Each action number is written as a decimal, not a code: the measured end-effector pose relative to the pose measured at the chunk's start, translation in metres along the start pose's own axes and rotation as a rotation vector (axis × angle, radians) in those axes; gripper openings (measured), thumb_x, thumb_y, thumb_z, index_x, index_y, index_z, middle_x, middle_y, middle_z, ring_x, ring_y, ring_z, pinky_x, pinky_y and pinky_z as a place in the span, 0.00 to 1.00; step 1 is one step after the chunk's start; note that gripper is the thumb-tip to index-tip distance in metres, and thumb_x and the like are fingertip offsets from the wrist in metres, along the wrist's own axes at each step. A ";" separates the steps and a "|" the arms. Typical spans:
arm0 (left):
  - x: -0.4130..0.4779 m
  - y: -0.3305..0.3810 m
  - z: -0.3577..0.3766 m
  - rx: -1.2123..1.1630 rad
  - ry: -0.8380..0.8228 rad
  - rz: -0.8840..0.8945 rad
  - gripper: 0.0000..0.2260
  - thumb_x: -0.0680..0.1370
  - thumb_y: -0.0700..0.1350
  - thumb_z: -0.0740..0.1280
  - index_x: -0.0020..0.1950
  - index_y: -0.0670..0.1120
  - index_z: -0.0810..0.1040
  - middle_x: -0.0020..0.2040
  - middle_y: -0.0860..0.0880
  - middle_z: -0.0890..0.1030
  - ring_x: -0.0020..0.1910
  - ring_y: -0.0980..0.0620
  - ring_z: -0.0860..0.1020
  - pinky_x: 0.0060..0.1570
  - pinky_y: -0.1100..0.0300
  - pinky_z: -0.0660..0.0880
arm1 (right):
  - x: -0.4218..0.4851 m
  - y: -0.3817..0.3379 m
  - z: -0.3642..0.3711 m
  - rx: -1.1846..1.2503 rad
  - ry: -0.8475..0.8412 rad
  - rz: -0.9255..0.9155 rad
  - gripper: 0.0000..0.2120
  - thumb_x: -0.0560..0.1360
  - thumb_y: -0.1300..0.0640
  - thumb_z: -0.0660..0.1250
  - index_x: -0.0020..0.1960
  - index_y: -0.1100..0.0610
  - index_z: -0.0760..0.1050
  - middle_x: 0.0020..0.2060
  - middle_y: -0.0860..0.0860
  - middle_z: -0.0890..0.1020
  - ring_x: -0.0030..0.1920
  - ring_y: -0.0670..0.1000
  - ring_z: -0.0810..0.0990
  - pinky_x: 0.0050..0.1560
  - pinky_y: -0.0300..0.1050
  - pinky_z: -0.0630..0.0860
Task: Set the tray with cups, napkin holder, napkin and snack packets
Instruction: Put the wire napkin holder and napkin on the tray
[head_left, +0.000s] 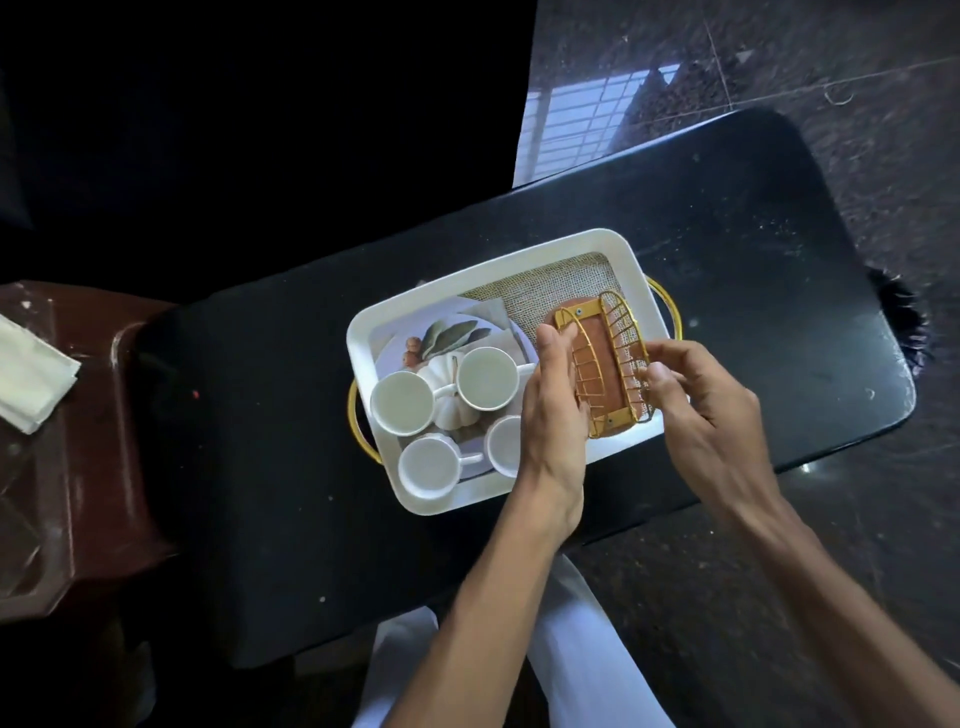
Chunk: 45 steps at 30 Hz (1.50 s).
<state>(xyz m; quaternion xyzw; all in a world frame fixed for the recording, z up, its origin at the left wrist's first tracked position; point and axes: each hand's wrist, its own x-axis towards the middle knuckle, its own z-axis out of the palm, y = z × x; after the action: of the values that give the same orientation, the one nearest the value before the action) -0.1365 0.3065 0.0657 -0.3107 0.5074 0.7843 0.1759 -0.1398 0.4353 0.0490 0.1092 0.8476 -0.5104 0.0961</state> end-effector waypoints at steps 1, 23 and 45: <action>0.006 -0.003 0.002 -0.013 0.007 -0.022 0.29 0.82 0.66 0.50 0.76 0.52 0.70 0.70 0.56 0.75 0.73 0.58 0.69 0.76 0.52 0.64 | 0.004 0.006 0.000 -0.001 -0.006 0.004 0.10 0.83 0.59 0.61 0.57 0.49 0.78 0.47 0.38 0.83 0.47 0.32 0.81 0.40 0.23 0.73; 0.045 -0.036 0.004 -0.034 0.110 -0.101 0.30 0.82 0.68 0.48 0.74 0.52 0.73 0.77 0.49 0.70 0.77 0.50 0.67 0.77 0.42 0.63 | 0.026 0.051 0.008 -0.087 -0.078 0.027 0.09 0.82 0.59 0.62 0.56 0.46 0.75 0.49 0.34 0.79 0.50 0.28 0.78 0.41 0.21 0.72; -0.029 0.035 -0.107 -0.028 0.261 0.218 0.19 0.83 0.54 0.59 0.72 0.49 0.75 0.70 0.54 0.79 0.69 0.58 0.77 0.70 0.56 0.74 | -0.014 -0.038 0.076 -0.547 -0.101 -0.398 0.22 0.79 0.54 0.67 0.68 0.64 0.71 0.66 0.59 0.75 0.71 0.57 0.69 0.74 0.44 0.61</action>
<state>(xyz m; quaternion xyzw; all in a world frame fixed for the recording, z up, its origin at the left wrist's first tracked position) -0.1026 0.1956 0.0781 -0.3555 0.5457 0.7586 0.0183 -0.1334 0.3491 0.0499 -0.1135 0.9519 -0.2777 0.0625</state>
